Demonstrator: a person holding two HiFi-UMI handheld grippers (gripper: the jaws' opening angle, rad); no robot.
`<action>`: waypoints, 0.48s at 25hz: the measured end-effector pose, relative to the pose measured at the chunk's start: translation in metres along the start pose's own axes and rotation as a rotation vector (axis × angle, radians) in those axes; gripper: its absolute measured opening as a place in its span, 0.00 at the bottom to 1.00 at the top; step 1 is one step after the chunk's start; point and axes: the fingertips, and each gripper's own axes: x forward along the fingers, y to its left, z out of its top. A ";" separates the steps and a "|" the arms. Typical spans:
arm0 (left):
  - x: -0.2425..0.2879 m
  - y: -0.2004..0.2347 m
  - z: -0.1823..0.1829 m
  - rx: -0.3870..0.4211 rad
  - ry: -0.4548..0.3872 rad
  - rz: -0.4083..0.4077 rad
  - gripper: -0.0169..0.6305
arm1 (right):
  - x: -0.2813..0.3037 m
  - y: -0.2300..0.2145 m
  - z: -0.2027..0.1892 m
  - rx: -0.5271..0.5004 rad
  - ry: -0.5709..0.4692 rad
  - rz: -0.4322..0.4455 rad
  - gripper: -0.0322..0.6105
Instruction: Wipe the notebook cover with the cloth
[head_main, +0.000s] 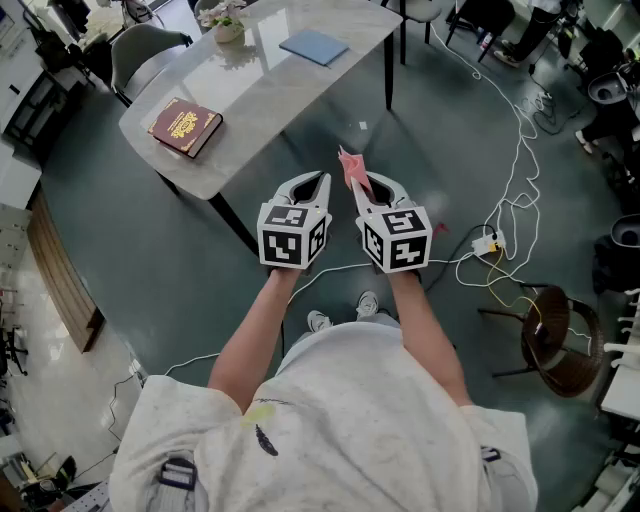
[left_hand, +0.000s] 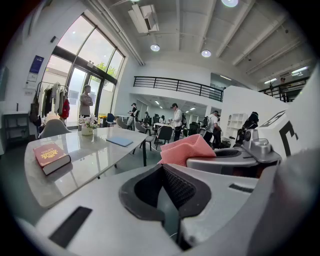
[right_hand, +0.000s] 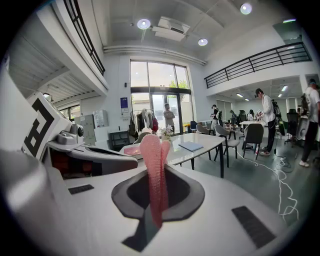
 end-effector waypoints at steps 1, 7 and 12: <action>-0.001 0.001 -0.001 0.001 0.001 0.000 0.04 | 0.000 0.001 0.000 -0.003 -0.001 -0.009 0.07; -0.005 0.003 0.000 0.009 -0.002 -0.008 0.04 | 0.002 0.007 0.001 -0.016 -0.009 -0.026 0.07; -0.001 0.007 0.000 0.002 -0.009 -0.017 0.04 | 0.007 0.006 -0.002 -0.022 -0.006 -0.025 0.07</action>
